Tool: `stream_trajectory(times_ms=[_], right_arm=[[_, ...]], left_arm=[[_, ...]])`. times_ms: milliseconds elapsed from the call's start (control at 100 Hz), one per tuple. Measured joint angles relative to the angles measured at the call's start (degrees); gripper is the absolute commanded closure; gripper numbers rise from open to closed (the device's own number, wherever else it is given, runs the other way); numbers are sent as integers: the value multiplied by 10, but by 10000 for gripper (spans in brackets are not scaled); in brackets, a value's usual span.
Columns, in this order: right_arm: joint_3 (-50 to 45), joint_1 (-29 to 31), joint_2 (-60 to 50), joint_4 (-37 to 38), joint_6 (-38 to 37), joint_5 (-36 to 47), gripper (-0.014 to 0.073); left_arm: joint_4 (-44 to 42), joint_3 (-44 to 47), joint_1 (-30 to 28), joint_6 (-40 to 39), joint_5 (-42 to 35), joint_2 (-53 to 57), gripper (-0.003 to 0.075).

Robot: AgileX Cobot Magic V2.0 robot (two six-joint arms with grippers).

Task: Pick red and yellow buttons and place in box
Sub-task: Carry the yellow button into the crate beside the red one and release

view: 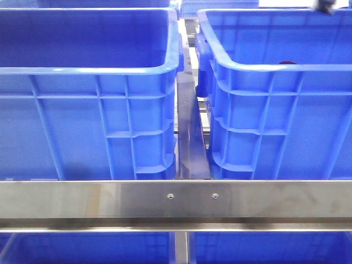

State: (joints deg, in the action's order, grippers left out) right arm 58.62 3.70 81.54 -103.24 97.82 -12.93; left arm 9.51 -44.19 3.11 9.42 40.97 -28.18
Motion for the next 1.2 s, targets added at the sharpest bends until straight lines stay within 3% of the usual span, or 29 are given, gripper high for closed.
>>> stream_trajectory(times_ms=[280, 790, 1200], right_arm=[[27, 1, 84, -6, 70, 50, 382], [80, 63, 198, -8, 73, 7, 382], [131, 66, 258, -8, 73, -6, 382]], left_arm=[[0, 0, 0, 0, 0, 0, 739], [0, 0, 0, 0, 1, 0, 739], [0, 0, 0, 0, 1, 0, 739]])
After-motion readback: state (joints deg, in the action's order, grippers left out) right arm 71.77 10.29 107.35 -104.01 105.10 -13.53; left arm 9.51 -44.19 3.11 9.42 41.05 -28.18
